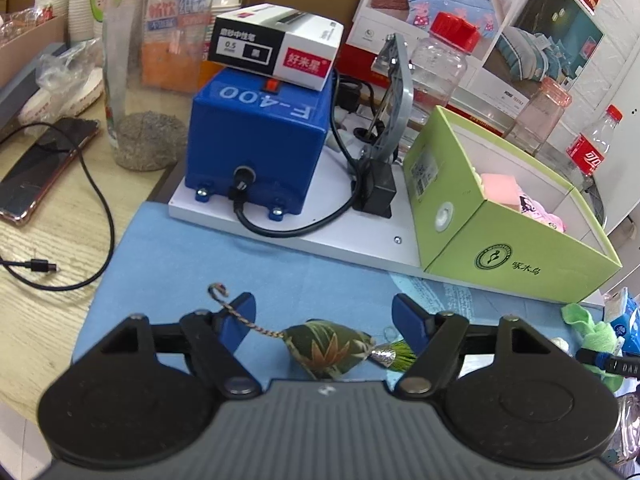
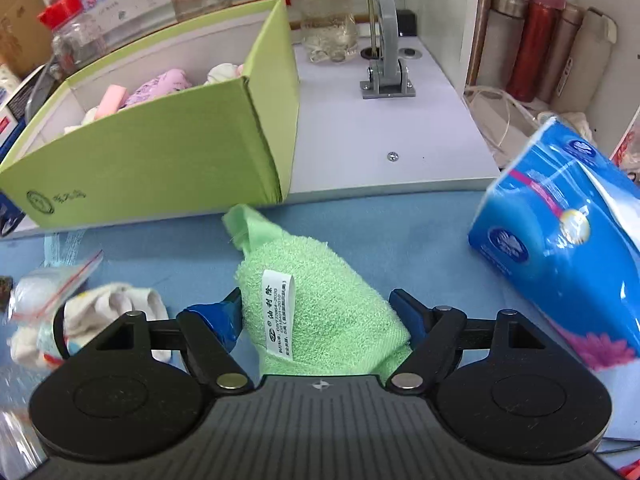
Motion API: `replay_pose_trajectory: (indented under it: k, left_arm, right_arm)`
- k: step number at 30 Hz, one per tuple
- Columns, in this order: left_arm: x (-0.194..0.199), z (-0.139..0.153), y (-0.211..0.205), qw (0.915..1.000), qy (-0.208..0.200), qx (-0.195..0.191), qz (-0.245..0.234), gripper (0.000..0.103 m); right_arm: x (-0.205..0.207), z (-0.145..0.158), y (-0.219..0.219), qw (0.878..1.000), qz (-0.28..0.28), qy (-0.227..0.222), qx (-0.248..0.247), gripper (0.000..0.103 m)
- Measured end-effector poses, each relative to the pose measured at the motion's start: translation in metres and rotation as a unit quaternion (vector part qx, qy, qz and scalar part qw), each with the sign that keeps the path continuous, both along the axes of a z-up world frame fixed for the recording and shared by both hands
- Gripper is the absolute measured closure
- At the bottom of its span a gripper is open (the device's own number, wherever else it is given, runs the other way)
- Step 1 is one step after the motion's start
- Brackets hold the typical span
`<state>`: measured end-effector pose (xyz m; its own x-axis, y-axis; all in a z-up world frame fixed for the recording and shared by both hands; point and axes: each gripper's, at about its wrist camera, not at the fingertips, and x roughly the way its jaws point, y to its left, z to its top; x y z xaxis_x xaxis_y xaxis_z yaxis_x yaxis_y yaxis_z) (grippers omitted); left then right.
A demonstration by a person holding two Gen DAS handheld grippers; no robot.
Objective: Organize soft objects
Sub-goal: 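Grasp the green leaf-print sachet with the left gripper while the right grasps the green towel, then carry the sachet and green towel into the green box, open both grippers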
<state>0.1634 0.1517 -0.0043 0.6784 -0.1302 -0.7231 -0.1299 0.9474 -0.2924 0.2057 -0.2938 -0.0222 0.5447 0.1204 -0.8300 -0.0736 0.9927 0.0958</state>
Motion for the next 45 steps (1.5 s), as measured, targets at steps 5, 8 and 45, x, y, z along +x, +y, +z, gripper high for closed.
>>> replay_pose_trajectory:
  k: [5,8,45]
  left_arm:
    - [-0.009,-0.005,0.007,0.9993,0.017,0.022,0.024,0.026]
    - [-0.006,-0.011,0.002,0.999,0.03,0.029,0.017,0.025]
    - [-0.007,-0.032,-0.029,0.9971,-0.005,0.075,-0.008,0.06]
  right_arm:
    - [-0.027,-0.01,0.01,0.996,0.0,-0.08,-0.028,0.037]
    - [-0.032,-0.012,0.015,0.993,-0.003,-0.111,-0.027,0.035]
    - [-0.047,-0.014,0.021,0.988,-0.004,-0.154,-0.025,0.029]
